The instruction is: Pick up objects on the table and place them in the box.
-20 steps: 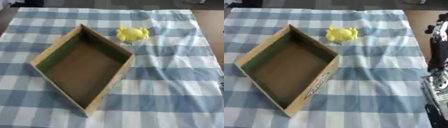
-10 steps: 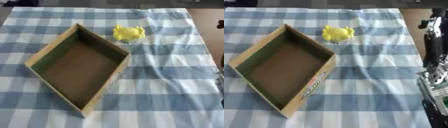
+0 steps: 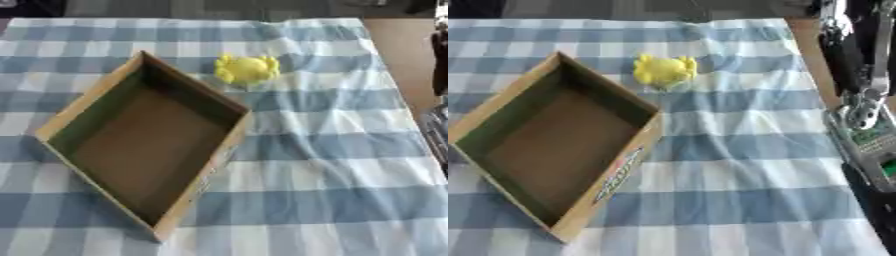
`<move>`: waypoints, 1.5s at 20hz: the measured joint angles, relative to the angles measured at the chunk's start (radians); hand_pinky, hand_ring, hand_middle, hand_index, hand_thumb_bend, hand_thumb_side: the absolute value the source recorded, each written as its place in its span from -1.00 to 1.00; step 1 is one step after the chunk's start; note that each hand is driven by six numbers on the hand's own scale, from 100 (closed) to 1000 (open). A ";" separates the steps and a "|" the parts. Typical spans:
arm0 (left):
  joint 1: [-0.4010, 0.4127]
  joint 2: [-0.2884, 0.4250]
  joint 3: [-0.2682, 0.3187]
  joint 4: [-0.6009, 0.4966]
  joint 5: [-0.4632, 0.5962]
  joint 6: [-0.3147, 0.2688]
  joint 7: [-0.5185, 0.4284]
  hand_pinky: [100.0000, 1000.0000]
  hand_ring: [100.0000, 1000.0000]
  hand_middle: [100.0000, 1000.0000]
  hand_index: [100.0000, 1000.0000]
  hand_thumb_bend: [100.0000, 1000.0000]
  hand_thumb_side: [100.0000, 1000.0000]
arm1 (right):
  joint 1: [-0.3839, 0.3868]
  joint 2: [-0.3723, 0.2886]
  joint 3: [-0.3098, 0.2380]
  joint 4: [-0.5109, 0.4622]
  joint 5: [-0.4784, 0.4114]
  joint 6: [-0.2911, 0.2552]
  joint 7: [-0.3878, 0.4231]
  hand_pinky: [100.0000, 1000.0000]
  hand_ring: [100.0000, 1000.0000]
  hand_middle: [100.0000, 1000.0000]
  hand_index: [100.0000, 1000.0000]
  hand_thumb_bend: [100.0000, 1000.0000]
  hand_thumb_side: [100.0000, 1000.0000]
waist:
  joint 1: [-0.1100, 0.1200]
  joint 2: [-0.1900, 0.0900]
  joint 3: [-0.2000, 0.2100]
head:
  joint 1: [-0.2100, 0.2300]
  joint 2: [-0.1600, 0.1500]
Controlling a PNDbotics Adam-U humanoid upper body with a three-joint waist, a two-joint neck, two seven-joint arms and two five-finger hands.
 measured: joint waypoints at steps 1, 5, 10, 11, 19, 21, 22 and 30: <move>0.000 0.000 0.000 0.000 0.000 0.000 0.000 0.11 0.00 -0.05 0.75 -1.00 0.54 | -0.013 -0.020 0.004 0.000 0.014 0.019 0.001 0.26 -0.13 -0.22 0.33 -0.86 0.19 | -0.001 0.000 0.000 | -0.003 0.000; 0.001 0.000 0.000 0.000 0.000 0.001 -0.001 0.11 0.00 -0.05 0.75 -1.00 0.54 | -0.069 -0.090 0.027 0.000 0.066 0.107 0.017 0.28 -0.11 -0.18 0.35 -0.74 0.23 | -0.004 0.003 0.001 | -0.010 0.000; 0.002 0.000 0.000 0.000 0.000 0.002 -0.001 0.11 0.00 -0.05 0.75 -1.00 0.55 | -0.141 -0.173 0.057 0.000 0.072 0.251 0.088 0.37 0.00 -0.05 0.51 -0.43 0.56 | -0.004 0.004 0.000 | -0.004 -0.002; 0.002 0.000 0.000 0.000 0.000 0.002 -0.002 0.11 0.00 -0.05 0.75 -1.00 0.55 | -0.153 -0.189 0.063 0.000 0.074 0.274 0.108 0.39 0.02 -0.03 0.54 -0.37 0.64 | -0.004 0.004 0.000 | -0.003 -0.003; 0.002 0.000 -0.006 0.000 0.000 0.006 -0.009 0.11 0.00 -0.05 0.75 -1.00 0.55 | -0.245 -0.293 0.132 0.000 0.177 0.410 0.363 0.53 0.28 0.26 0.77 -0.15 1.00 | -0.011 0.004 0.010 | -0.007 -0.013; 0.002 0.000 -0.007 0.000 0.000 0.006 -0.011 0.11 0.00 -0.05 0.75 -1.00 0.55 | -0.273 -0.310 0.152 0.012 0.219 0.418 0.437 0.56 0.34 0.30 0.79 -0.04 1.00 | -0.014 0.004 0.014 | -0.013 -0.018; 0.002 0.000 -0.007 0.000 0.001 0.007 -0.012 0.11 0.00 -0.05 0.75 -1.00 0.55 | -0.287 -0.315 0.162 0.026 0.243 0.416 0.472 0.57 0.35 0.31 0.80 0.00 0.97 | -0.016 0.004 0.016 | -0.014 -0.019; 0.002 0.001 -0.016 0.000 0.008 0.012 -0.022 0.11 0.00 -0.05 0.75 -1.00 0.55 | -0.411 -0.320 0.252 0.240 0.429 0.314 0.710 0.62 0.48 0.38 0.85 0.24 0.62 | -0.016 0.004 0.030 | -0.018 -0.019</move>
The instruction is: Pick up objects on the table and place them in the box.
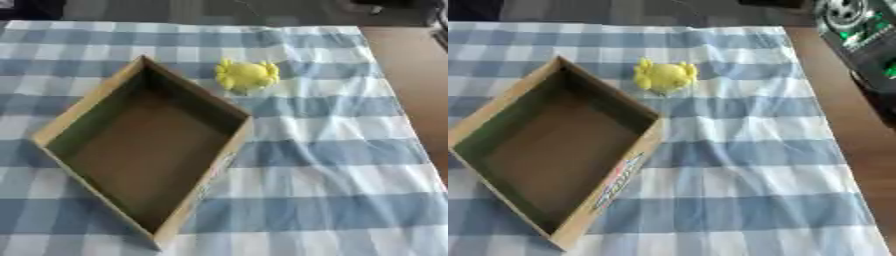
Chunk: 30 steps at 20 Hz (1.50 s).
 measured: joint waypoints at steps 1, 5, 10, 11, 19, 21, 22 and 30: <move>0.000 0.000 -0.002 0.000 0.000 0.000 -0.001 0.11 0.00 -0.05 0.75 -1.00 0.55 | -0.011 0.002 0.014 0.028 0.024 -0.014 0.021 0.61 0.48 0.38 0.84 0.25 0.57 | 0.000 0.000 0.000 | 0.000 0.000; 0.000 0.000 -0.005 0.000 0.003 0.001 -0.008 0.11 0.00 -0.05 0.75 -1.00 0.56 | -0.054 0.029 0.059 0.125 0.098 -0.054 0.073 0.61 0.49 0.40 0.85 0.27 0.38 | 0.000 0.000 0.006 | -0.003 -0.002; 0.000 0.000 -0.009 0.000 0.009 0.003 -0.011 0.11 0.00 -0.05 0.75 -1.00 0.56 | -0.096 0.072 0.094 0.214 0.155 -0.093 0.116 0.65 0.53 0.44 0.90 0.35 -0.08 | 0.000 0.000 0.009 | -0.007 -0.009; 0.000 0.000 -0.009 0.000 0.009 0.004 -0.012 0.11 0.00 -0.05 0.75 -1.00 0.56 | -0.102 0.078 0.098 0.229 0.165 -0.105 0.128 0.66 0.54 0.45 0.92 0.30 -0.17 | -0.001 0.000 0.012 | -0.008 -0.009; 0.000 0.000 -0.015 0.000 0.010 0.006 -0.020 0.12 0.00 -0.05 0.75 -1.00 0.56 | -0.148 0.127 0.106 0.328 0.209 -0.159 0.228 0.71 0.60 0.52 0.99 0.40 -0.54 | -0.001 0.001 0.016 | -0.016 -0.009; 0.000 0.000 -0.015 0.000 0.010 0.006 -0.023 0.12 0.00 -0.05 0.75 -1.00 0.57 | -0.161 0.140 0.110 0.345 0.209 -0.157 0.248 0.71 0.61 0.54 1.00 0.45 -0.57 | -0.001 0.004 0.021 | -0.021 -0.010; 0.000 0.000 -0.016 0.000 0.010 0.006 -0.025 0.12 0.00 -0.05 0.75 -1.00 0.57 | -0.168 0.146 0.111 0.353 0.209 -0.155 0.260 0.71 0.62 0.54 1.00 0.45 -0.58 | -0.001 0.007 0.022 | -0.022 -0.011; 0.000 0.000 -0.021 0.000 0.014 0.005 -0.038 0.12 0.00 -0.05 0.75 -1.00 0.57 | -0.203 0.191 0.125 0.392 0.217 -0.131 0.321 0.71 0.62 0.54 1.00 0.41 -0.55 | -0.005 0.016 0.034 | -0.034 -0.017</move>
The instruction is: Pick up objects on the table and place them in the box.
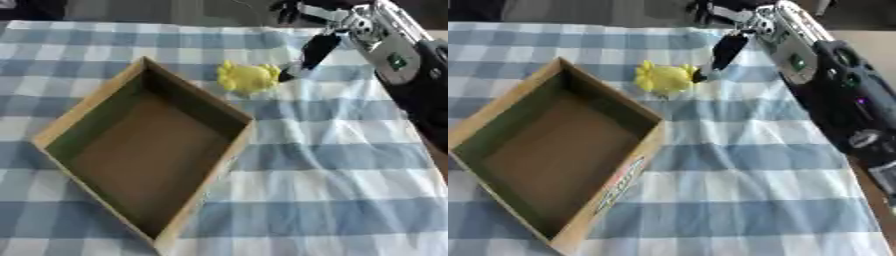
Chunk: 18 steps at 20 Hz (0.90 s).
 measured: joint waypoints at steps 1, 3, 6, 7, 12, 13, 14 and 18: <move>0.000 0.000 0.000 0.000 0.000 0.000 -0.001 0.12 0.00 -0.05 0.75 -1.00 0.57 | 0.000 0.005 0.003 0.004 0.001 0.001 0.001 0.71 0.62 0.54 1.00 0.40 -0.55 | -0.001 0.001 0.001 | -0.001 0.000; 0.000 0.000 0.000 0.000 0.001 0.001 -0.001 0.12 0.00 -0.05 0.75 -1.00 0.57 | 0.000 0.014 0.007 0.009 0.002 0.003 0.003 0.70 0.62 0.53 1.00 0.40 -0.56 | -0.001 0.004 0.004 | -0.004 -0.001; -0.001 0.000 0.000 0.000 0.003 0.000 -0.002 0.12 0.00 -0.05 0.75 -1.00 0.57 | 0.000 0.024 0.013 0.015 0.002 0.005 0.004 0.70 0.61 0.52 1.00 0.38 -0.57 | -0.001 0.007 0.008 | -0.006 -0.001; -0.001 0.000 0.000 0.000 0.003 0.000 -0.002 0.12 0.00 -0.05 0.75 -1.00 0.57 | 0.000 0.026 0.015 0.016 0.002 0.005 0.004 0.70 0.61 0.52 1.00 0.38 -0.56 | -0.001 0.008 0.009 | -0.007 -0.001; -0.002 0.000 0.000 0.000 0.003 -0.002 -0.005 0.12 0.00 -0.04 0.76 -1.00 0.57 | 0.000 0.043 0.022 0.029 0.006 0.008 0.002 0.69 0.60 0.50 0.99 0.36 -0.57 | -0.001 0.016 0.016 | -0.018 -0.005; -0.002 0.000 0.000 0.000 0.003 -0.001 -0.005 0.12 0.00 -0.04 0.76 -1.00 0.58 | 0.000 0.047 0.024 0.032 0.007 0.008 0.002 0.69 0.60 0.50 0.98 0.36 -0.57 | -0.001 0.017 0.016 | -0.020 -0.005; -0.002 0.000 -0.001 0.000 0.003 -0.001 -0.007 0.12 0.00 -0.04 0.76 -1.00 0.58 | 0.000 0.050 0.027 0.034 0.008 0.008 0.002 0.69 0.60 0.49 0.98 0.36 -0.57 | -0.001 0.018 0.016 | -0.022 -0.005; -0.002 0.000 -0.002 0.000 0.003 0.000 -0.009 0.12 0.00 -0.04 0.76 -1.00 0.58 | 0.000 0.065 0.034 0.041 0.009 0.009 0.001 0.68 0.59 0.48 0.96 0.34 -0.56 | -0.002 0.024 0.021 | -0.026 -0.009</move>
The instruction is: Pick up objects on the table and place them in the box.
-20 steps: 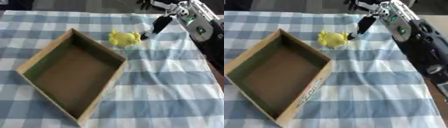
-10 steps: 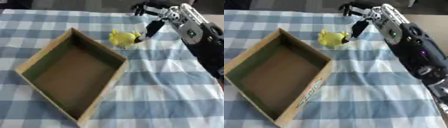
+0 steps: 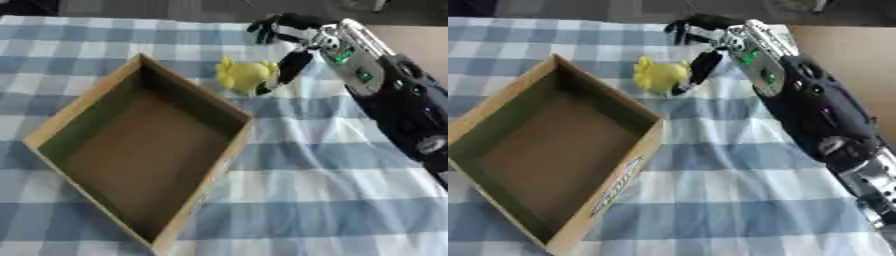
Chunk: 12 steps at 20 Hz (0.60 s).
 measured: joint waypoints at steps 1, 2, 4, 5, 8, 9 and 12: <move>0.000 0.000 -0.002 0.000 0.000 0.000 0.000 0.12 0.00 -0.04 0.76 -1.00 0.58 | 0.000 0.002 0.001 0.002 0.000 0.001 -0.001 0.68 0.60 0.47 0.95 0.34 -0.57 | 0.000 0.001 0.001 | -0.002 -0.001; 0.000 0.000 -0.003 0.000 0.000 0.000 -0.001 0.12 0.00 -0.04 0.76 -1.00 0.58 | 0.000 0.004 0.003 0.006 0.000 0.001 -0.001 0.68 0.60 0.47 0.95 0.33 -0.58 | 0.000 0.003 0.003 | -0.005 -0.004; 0.000 0.000 -0.004 0.000 0.000 0.000 -0.001 0.12 0.00 -0.04 0.76 -1.00 0.58 | 0.000 0.010 0.007 0.013 0.002 0.002 0.000 0.68 0.61 0.48 0.95 0.32 -0.59 | -0.001 0.005 0.007 | -0.007 -0.009; 0.000 0.000 -0.004 0.000 0.000 0.000 -0.001 0.12 0.00 -0.04 0.76 -1.00 0.58 | 0.000 0.011 0.009 0.016 0.007 0.002 0.002 0.68 0.61 0.48 0.94 0.32 -0.60 | -0.001 0.005 0.008 | -0.008 -0.009; -0.001 0.000 -0.004 0.000 0.000 0.000 -0.001 0.12 0.00 -0.04 0.76 -1.00 0.58 | 0.000 0.015 0.012 0.030 0.026 0.001 0.008 0.68 0.62 0.47 0.94 0.23 -0.58 | -0.005 0.011 0.014 | -0.013 -0.016; -0.002 0.000 -0.004 0.000 0.000 0.000 -0.002 0.12 0.00 -0.04 0.76 -1.00 0.58 | 0.000 0.019 0.013 0.035 0.034 0.001 0.010 0.68 0.62 0.47 0.93 0.21 -0.57 | -0.006 0.012 0.015 | -0.014 -0.017; -0.003 0.000 -0.004 0.000 0.000 0.000 -0.005 0.12 0.00 -0.04 0.76 -1.00 0.58 | -0.002 0.020 0.015 0.049 0.053 0.003 0.013 0.66 0.62 0.43 0.88 0.09 -0.48 | -0.006 0.016 0.020 | -0.018 -0.020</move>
